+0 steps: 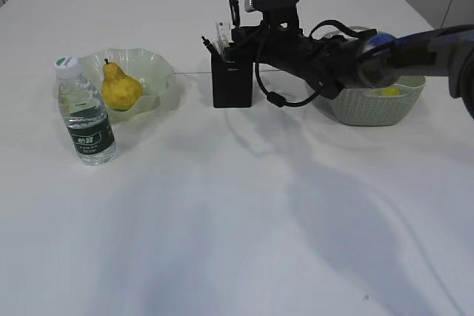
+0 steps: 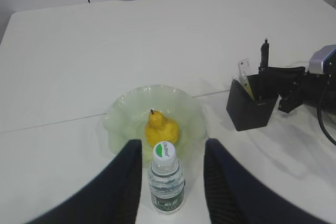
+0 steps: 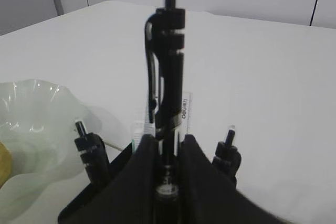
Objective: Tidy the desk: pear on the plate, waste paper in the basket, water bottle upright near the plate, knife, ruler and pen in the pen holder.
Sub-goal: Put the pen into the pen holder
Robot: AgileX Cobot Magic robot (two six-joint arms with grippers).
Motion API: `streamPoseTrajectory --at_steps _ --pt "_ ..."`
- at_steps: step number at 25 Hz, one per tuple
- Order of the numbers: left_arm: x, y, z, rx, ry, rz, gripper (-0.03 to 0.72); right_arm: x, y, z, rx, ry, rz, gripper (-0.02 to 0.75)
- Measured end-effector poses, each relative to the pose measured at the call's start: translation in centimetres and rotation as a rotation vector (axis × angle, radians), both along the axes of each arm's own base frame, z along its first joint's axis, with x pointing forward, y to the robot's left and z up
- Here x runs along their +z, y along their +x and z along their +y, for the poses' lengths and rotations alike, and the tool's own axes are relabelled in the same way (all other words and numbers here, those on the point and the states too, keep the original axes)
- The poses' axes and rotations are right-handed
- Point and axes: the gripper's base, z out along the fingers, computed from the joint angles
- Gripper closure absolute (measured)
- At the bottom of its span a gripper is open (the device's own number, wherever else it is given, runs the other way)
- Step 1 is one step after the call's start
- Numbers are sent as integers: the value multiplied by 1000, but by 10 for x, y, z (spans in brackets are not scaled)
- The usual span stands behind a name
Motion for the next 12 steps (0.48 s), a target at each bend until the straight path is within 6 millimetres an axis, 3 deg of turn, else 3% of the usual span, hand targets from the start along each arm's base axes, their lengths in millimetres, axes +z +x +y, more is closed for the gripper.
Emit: streamPoseTrajectory --at_steps 12 --pt "0 0 0 -2 -2 -5 414 -1 0 0 1 -1 2 640"
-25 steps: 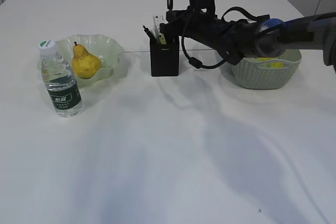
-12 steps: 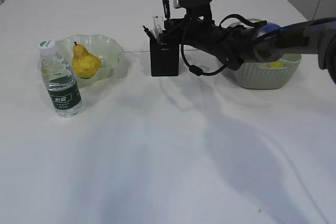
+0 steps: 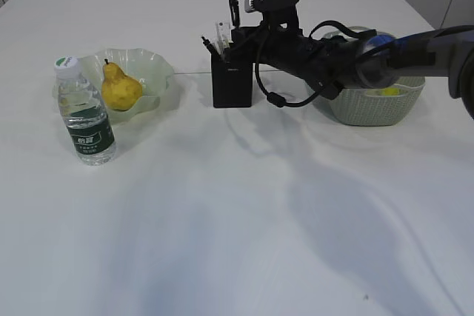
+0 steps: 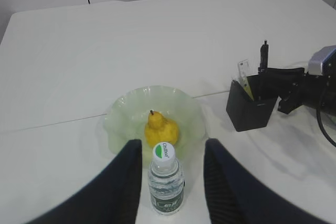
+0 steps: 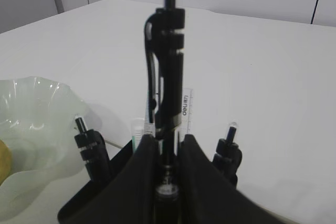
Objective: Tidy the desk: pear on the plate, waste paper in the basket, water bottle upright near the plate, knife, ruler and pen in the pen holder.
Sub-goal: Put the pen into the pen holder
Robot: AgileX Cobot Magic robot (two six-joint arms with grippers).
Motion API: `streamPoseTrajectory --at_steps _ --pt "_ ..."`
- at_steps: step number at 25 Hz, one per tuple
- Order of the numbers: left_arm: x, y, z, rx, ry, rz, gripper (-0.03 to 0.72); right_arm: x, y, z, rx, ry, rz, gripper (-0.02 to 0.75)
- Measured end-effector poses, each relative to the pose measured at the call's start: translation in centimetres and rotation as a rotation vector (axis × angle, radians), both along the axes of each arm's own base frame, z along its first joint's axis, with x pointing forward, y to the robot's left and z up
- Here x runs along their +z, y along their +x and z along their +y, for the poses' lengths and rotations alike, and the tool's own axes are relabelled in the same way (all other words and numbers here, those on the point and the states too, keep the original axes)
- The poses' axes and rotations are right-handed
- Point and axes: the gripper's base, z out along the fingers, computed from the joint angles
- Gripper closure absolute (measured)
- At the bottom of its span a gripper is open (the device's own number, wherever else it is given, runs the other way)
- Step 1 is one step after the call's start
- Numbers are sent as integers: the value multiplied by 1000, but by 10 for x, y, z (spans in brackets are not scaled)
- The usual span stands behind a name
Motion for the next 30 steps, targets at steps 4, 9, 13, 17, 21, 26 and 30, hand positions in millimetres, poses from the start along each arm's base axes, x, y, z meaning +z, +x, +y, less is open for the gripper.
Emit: streamPoseTrajectory --at_steps 4,9,13,17,21,26,30 --pt "1 0 0 -4 -3 -9 414 0 0 0 1 -1 0 583" --pt "1 0 -1 -7 -5 -15 414 0 0 0 0 21 13 472" --pt "1 0 -1 -7 -5 -15 414 0 0 1 4 20 14 454" --pt "1 0 -1 -7 -5 -15 414 0 0 1 7 18 11 449" --pt "1 0 -1 -7 -5 -15 414 5 1 1 -1 43 19 448" --pt "1 0 -1 -7 -4 -17 414 40 -2 -5 -58 10 69 447" --pt "2 1 -1 -8 0 -25 414 74 -10 -19 -175 -51 139 447"
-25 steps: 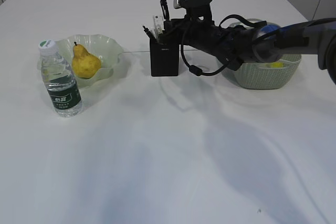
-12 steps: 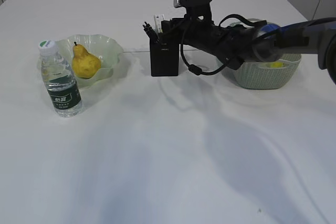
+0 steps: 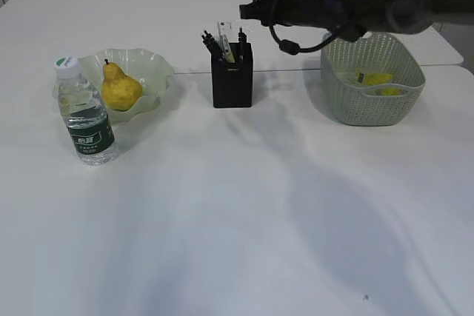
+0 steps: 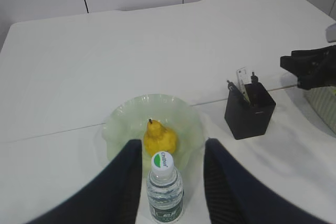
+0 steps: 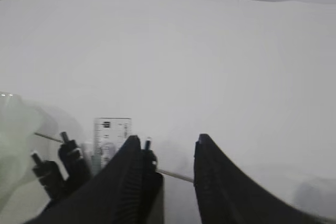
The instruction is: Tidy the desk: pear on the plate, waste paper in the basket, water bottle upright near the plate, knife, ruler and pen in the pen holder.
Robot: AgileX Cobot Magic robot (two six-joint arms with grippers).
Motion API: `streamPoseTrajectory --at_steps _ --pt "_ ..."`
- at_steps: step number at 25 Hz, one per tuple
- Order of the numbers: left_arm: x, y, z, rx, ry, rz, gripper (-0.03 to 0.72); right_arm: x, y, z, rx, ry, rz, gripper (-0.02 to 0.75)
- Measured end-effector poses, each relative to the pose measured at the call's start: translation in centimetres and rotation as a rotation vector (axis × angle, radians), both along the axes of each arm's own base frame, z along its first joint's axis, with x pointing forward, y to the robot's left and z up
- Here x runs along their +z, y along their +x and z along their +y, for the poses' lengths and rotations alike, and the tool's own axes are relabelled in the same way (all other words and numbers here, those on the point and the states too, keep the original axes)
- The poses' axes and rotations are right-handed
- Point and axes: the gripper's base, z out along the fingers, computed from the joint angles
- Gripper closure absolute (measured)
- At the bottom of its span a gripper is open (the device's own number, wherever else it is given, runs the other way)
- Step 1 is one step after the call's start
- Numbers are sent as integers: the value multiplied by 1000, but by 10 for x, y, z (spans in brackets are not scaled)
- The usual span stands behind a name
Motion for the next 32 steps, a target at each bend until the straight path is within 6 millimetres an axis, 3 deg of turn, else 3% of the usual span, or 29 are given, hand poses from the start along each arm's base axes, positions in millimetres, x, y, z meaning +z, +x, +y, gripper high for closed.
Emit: streamPoseTrajectory --at_steps 10,14,18,20,26,32 --pt "8 -2 -2 -29 -25 -72 414 74 -41 -39 -267 -182 201 490" --pt "12 -5 -2 -41 -48 -99 414 73 -61 -44 -246 -261 414 491" --pt "15 -9 -1 -50 -85 -106 414 69 -82 -39 -163 -244 631 491" --pt "18 -14 1 -51 -97 -119 414 78 -92 -36 -113 -214 677 491" --pt "27 -40 14 -31 -117 -137 414 135 -126 -40 -61 -167 614 491" --pt "21 -66 30 34 -100 -24 409 196 -180 -56 -58 -150 554 492"
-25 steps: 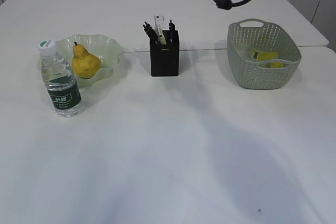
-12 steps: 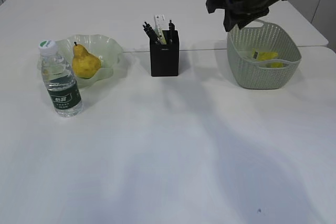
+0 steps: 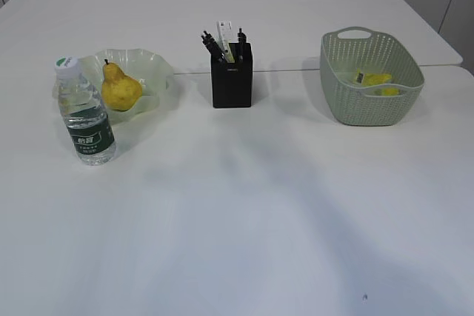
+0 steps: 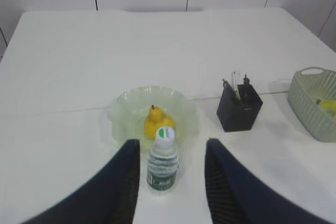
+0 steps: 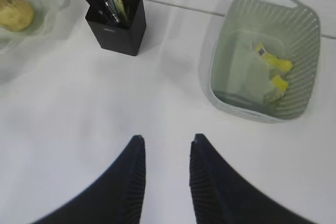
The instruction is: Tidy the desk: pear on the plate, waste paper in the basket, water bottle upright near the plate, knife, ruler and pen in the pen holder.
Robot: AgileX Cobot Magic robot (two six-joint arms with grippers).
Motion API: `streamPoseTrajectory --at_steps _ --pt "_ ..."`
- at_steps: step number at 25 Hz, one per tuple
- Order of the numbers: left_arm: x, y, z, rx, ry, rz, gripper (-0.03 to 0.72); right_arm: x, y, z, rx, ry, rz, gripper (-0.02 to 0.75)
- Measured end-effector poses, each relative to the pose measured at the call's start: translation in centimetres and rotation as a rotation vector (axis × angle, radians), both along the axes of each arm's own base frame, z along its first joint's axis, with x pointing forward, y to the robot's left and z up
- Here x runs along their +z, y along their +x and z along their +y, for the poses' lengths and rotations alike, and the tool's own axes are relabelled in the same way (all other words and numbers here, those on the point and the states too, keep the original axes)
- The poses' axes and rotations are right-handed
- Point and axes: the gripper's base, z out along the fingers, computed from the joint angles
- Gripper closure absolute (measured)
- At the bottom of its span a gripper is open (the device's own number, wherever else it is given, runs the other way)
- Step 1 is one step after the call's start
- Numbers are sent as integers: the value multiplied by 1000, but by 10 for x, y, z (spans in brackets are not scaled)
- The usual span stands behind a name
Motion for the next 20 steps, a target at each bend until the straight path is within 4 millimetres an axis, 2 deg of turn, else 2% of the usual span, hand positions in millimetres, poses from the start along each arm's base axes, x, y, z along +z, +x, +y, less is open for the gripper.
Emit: streamPoseTrajectory --at_steps 3,6,9,11,13,16,20 --pt "-3 -13 3 -21 1 64 362 22 -27 -8 5 -8 -16 492" --pt "-5 -23 4 -56 20 160 284 42 -49 -15 4 2 -68 493" --pt "-5 -31 6 -64 52 237 225 57 -77 -21 25 27 -109 486" --pt "-2 -36 9 -67 81 262 212 62 -97 -23 51 54 -124 445" --pt "1 -40 11 -68 98 275 207 66 -118 -26 73 90 -136 353" --pt "4 -45 14 -71 119 292 203 62 -145 -30 90 124 -131 220" --pt "10 -49 14 -112 150 266 202 50 -176 -38 94 131 -118 176"
